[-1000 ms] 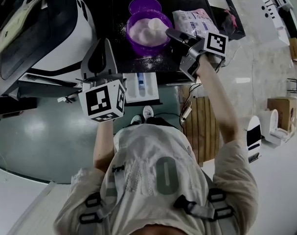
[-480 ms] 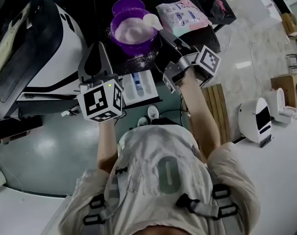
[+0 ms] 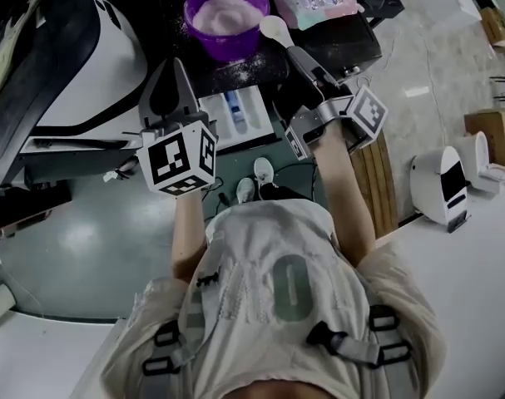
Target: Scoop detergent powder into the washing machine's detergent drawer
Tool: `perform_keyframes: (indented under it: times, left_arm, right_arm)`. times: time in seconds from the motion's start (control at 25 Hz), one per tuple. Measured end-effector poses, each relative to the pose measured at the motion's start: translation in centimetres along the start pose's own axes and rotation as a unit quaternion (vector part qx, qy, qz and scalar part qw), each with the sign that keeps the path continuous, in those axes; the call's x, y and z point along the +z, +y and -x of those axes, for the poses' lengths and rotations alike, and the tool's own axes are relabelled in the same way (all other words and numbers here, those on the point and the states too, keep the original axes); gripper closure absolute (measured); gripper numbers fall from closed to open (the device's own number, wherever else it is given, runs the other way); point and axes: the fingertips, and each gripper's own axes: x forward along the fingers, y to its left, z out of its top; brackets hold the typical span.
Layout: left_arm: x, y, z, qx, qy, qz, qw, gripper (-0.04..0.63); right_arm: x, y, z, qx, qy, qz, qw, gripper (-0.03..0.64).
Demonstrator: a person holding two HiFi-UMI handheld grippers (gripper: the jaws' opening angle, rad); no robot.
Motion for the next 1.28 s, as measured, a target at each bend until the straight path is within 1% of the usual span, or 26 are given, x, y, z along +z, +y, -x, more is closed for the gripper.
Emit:
perform_keyframes:
  times: [0.12, 0.36, 0.52, 0.68, 0.88, 0.96, 1.12, 1.28]
  left_arm:
    - [-1.2, 0.2, 2.3, 0.008, 0.006, 0.001, 0.9999, 0.575]
    - [-1.4, 0.4, 3.9, 0.017, 0.004, -0.001, 0.9998, 0.575]
    - [-1.9, 1.1, 5.4, 0.025, 0.009, -0.002, 0.9996, 0.575]
    - [-2.1, 1.6, 6.4, 0.028, 0.009, -0.001, 0.9996, 0.575]
    - [-1.8, 1.7, 6.9, 0.031, 0.012, -0.008, 0.9994, 0.575]
    - [-1.8, 1.9, 7.1, 0.031, 0.014, -0.011, 0.9994, 0.575]
    - [-2.1, 2.5, 7.7, 0.030, 0.014, -0.006, 0.9994, 0.575]
    - [-2.8, 3.3, 8.1, 0.038, 0.021, -0.001, 0.9990, 0.575]
  right_arm:
    - [-1.4, -1.0, 2.3, 0.002, -0.006, -0.003, 1.000, 0.606]
    - [-2.5, -1.9, 4.2, -0.003, -0.012, -0.010, 1.000, 0.606]
    - [-4.1, -2.4, 5.4, -0.002, -0.006, -0.018, 1.000, 0.606]
    - [-5.3, -2.7, 6.0, -0.001, -0.003, -0.027, 1.000, 0.606]
    - [-6.1, -2.0, 5.7, 0.012, 0.004, -0.031, 0.999, 0.606]
    - [-6.8, -1.9, 5.6, 0.009, 0.013, -0.013, 1.000, 0.606]
    - [-8.8, -2.1, 5.1, -0.013, 0.050, 0.062, 0.997, 0.606]
    - [-10.2, -3.3, 4.7, -0.037, 0.077, 0.101, 0.991, 0.606]
